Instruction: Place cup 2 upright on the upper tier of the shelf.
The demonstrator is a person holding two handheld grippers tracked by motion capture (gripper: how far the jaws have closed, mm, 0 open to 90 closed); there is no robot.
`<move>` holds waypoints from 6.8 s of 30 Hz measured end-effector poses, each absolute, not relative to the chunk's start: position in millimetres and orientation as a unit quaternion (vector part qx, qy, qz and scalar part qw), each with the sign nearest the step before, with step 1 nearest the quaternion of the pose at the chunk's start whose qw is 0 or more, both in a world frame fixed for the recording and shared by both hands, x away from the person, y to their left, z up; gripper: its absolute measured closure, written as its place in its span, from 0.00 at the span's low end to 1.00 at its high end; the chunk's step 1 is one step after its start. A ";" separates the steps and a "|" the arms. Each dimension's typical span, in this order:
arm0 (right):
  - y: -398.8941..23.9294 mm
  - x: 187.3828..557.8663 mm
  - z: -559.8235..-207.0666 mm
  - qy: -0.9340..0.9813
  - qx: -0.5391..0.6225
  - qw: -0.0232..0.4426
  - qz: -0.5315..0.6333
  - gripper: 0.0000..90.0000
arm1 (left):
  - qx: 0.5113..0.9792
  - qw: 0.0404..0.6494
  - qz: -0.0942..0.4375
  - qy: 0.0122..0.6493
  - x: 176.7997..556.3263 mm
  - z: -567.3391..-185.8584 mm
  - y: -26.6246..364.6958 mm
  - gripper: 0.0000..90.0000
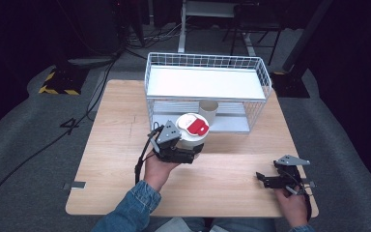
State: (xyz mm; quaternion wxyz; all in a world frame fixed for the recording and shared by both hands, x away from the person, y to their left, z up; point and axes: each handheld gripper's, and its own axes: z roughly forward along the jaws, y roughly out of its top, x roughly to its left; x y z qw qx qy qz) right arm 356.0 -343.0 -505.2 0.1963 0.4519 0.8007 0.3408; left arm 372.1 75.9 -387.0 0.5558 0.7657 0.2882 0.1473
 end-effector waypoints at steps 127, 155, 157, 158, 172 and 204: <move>-342.5 355.9 -505.2 0.800 0.453 0.197 0.341 0.07 | 0.684 0.553 0.264 0.396 539.7 -284.6 20.1 0.00; -342.8 356.1 -505.2 0.800 0.453 0.197 0.340 0.07 | 0.703 0.554 0.240 0.375 458.2 -273.4 68.2 0.00; -342.8 356.2 -505.2 0.800 0.453 0.197 0.340 0.07 | 0.707 0.550 0.242 0.373 450.8 -274.5 72.7 0.00; -342.7 356.1 -505.2 0.800 0.453 0.196 0.340 0.07 | 0.709 0.547 0.241 0.373 446.5 -275.2 75.5 0.00; -342.7 356.1 -505.2 0.800 0.453 0.196 0.340 0.07 | 0.720 0.532 0.250 0.368 396.1 -287.5 108.5 0.00; -342.6 356.0 -505.2 0.800 0.453 0.197 0.340 0.07 | 0.721 0.538 0.196 0.389 319.3 -374.5 201.1 0.02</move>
